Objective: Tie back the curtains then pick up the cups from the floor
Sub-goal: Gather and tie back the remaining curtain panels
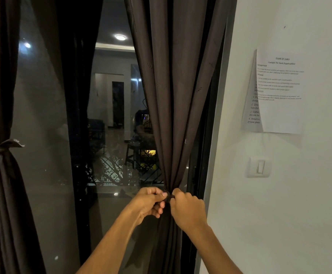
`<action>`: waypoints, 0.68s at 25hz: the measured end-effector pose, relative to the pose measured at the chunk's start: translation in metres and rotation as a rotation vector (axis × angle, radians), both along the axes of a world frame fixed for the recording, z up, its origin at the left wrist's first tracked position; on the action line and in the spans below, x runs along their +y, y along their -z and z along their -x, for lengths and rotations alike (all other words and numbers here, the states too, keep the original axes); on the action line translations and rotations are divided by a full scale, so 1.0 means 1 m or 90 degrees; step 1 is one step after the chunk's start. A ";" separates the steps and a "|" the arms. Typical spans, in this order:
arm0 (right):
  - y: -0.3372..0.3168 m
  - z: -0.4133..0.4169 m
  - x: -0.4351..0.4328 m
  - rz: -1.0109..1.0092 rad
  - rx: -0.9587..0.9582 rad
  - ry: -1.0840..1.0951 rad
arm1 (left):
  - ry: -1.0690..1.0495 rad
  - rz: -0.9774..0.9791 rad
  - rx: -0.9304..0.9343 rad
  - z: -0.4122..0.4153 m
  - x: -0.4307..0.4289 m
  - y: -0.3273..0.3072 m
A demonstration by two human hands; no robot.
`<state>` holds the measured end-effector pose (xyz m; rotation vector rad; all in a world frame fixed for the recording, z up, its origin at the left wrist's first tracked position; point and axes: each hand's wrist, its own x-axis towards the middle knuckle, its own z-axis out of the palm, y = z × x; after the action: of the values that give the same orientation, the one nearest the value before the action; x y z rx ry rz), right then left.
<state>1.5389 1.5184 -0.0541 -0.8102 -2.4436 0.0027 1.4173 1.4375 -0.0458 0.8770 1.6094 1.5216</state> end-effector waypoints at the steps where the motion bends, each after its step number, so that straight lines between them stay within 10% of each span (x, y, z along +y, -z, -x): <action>1: -0.005 0.001 0.001 0.136 -0.014 -0.016 | -0.004 -0.012 -0.015 0.001 -0.001 0.003; 6: -0.015 0.001 0.016 0.629 0.143 -0.113 | 0.057 -0.064 -0.100 0.005 -0.006 0.015; 17: -0.007 -0.001 0.037 0.506 0.066 -0.138 | 0.123 -0.088 -0.128 0.004 -0.006 0.030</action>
<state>1.5395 1.5559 -0.0470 -0.8135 -2.3984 1.1195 1.4135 1.4319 -0.0758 0.8958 1.2523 1.5435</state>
